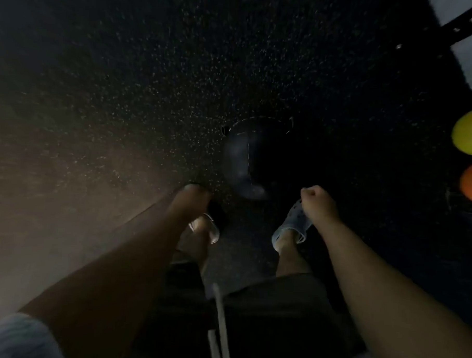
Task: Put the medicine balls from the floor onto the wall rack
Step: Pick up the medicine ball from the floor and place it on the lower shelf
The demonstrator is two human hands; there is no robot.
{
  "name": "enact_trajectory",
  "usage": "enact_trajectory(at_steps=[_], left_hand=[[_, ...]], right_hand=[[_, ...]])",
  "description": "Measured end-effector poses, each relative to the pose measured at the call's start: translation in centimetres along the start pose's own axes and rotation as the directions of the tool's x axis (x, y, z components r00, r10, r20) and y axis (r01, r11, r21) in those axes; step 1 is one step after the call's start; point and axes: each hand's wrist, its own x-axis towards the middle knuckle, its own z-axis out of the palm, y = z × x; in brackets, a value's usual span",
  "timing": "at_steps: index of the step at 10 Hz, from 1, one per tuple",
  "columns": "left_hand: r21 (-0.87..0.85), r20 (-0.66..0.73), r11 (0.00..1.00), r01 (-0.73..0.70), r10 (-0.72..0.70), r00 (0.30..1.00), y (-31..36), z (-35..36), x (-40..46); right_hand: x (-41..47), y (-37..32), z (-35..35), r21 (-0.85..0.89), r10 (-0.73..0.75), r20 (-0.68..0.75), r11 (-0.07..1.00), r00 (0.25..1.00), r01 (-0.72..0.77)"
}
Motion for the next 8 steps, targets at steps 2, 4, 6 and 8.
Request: enact_trajectory(at_steps=[2, 4, 6, 8], left_hand=[[-0.419, -0.124, 0.908, 0.024, -0.083, 0.989, 6.4, 5.4, 11.9], [-0.825, -0.135, 0.563, 0.044, -0.272, 0.953, 6.3, 9.8, 20.9], [-0.959, -0.008, 0.278, 0.051, -0.207, 0.978, 5.4, 11.2, 22.6], [-0.956, -0.013, 0.289, 0.038, -0.174, 0.985, 8.2, 9.2, 14.4]], right_hand=[[16.1, -0.4, 0.5, 0.153, 0.084, 0.052, 0.984, 0.995, -0.091], [24.3, -0.7, 3.6, 0.385, 0.192, 0.101, 0.897, 0.976, -0.217], [25.1, -0.7, 4.8, 0.553, 0.202, 0.234, 0.777, 0.951, -0.301], [18.5, -1.6, -0.4, 0.628, 0.151, 0.132, 0.752, 0.98, -0.2]])
